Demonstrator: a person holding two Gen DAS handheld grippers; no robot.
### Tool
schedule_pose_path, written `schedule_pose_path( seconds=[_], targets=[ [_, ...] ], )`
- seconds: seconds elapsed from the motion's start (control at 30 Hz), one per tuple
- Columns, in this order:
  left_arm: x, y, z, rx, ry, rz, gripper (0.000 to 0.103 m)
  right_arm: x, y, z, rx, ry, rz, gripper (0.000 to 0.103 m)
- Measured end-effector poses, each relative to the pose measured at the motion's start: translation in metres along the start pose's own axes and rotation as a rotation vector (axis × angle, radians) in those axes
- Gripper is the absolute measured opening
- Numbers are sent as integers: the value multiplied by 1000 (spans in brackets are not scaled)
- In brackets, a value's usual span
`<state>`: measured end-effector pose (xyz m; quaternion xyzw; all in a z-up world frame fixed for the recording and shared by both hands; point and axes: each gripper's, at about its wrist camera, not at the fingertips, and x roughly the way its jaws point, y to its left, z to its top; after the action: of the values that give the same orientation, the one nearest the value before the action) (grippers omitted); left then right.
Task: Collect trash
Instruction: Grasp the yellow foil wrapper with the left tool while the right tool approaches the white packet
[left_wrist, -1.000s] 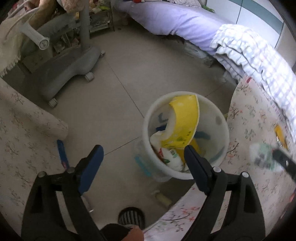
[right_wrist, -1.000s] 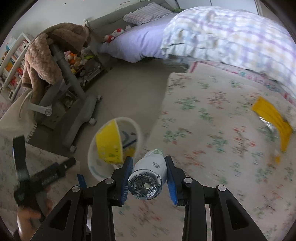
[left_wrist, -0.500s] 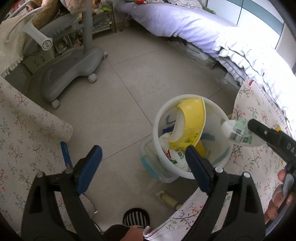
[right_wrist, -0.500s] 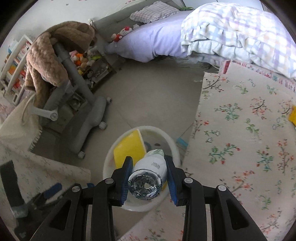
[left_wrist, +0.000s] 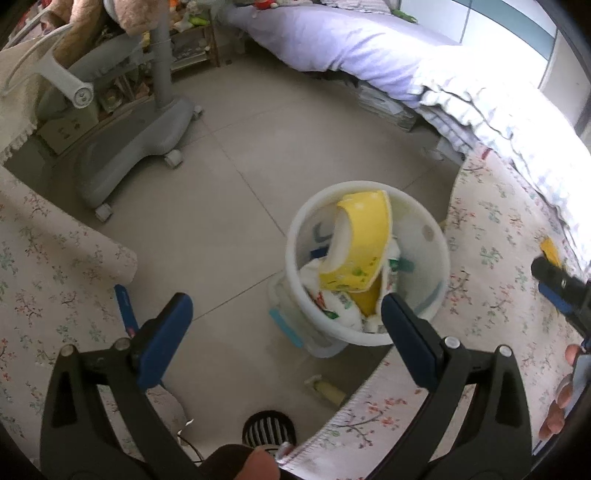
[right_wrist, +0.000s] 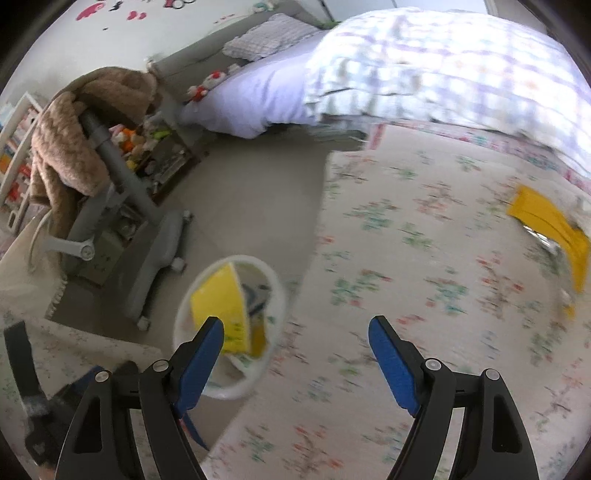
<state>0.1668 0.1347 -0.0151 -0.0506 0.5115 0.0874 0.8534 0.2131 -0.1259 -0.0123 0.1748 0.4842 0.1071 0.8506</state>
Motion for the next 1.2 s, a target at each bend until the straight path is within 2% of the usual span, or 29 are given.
schedule_pose_path(
  seconds=[0.4,0.77,1.2],
  targets=[
    [-12,-54,-7,66,-5,-71,101,-58,-81,-25,14,-3,-142,82],
    [-21,-117,-15,137,-10,-118,101,-101,-139,-33,16,-27,-223,82],
    [-19,-199,-26,215,-24,-139,101,-133,-210,-19,102,-75,-231,82]
  ],
)
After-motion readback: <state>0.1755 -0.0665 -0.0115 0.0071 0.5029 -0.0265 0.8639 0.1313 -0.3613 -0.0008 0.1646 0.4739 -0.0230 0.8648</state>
